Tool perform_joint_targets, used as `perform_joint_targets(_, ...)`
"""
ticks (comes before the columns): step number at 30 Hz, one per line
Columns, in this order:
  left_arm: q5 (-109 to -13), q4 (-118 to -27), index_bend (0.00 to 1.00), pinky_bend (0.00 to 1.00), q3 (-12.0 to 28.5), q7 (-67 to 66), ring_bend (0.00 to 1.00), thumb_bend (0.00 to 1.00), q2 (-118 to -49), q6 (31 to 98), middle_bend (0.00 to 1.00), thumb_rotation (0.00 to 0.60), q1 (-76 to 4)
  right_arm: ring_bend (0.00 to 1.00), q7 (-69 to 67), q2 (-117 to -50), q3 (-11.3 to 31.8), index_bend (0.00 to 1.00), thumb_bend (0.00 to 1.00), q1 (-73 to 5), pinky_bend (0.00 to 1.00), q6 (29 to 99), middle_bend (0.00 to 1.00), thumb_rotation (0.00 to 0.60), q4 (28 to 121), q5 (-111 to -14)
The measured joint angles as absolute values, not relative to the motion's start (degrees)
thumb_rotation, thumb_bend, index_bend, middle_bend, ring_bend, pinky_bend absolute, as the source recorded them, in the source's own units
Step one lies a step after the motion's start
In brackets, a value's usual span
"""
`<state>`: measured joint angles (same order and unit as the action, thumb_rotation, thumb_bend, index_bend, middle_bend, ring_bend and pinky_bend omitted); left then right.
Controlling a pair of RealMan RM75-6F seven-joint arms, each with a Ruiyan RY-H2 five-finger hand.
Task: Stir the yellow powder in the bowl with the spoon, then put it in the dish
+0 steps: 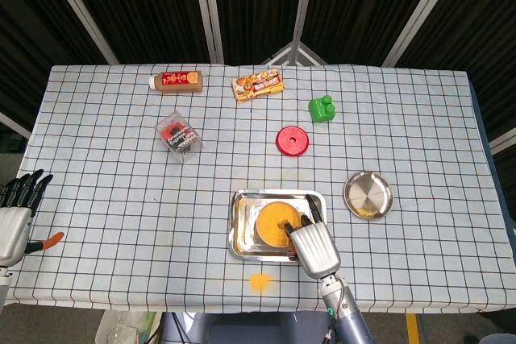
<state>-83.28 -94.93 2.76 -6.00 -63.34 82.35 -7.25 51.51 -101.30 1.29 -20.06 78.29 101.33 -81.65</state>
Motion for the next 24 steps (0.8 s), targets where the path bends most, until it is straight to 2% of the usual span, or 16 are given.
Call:
perform_joint_targets(14,-83.33,-94.94,0.00,0.00,2.76,-5.99,0.00,0.00,-63.36,82.41,0.00,0.600,-7.22,0.47,50.64,-101.17,1.10,0.93,0.76,-19.51,0.00,78.46,0.81,0.600,102.75,-82.79)
perform_joint_targets(24,-83.44,-94.95,0.00,0.00,2.74,-6.07,0.00,0.00,-63.41,82.49,0.00,0.600,-7.21,0.47,44.49,-102.18,1.92,0.93,0.76,-20.54,0.00,78.45,0.81,0.600,100.78,-87.58)
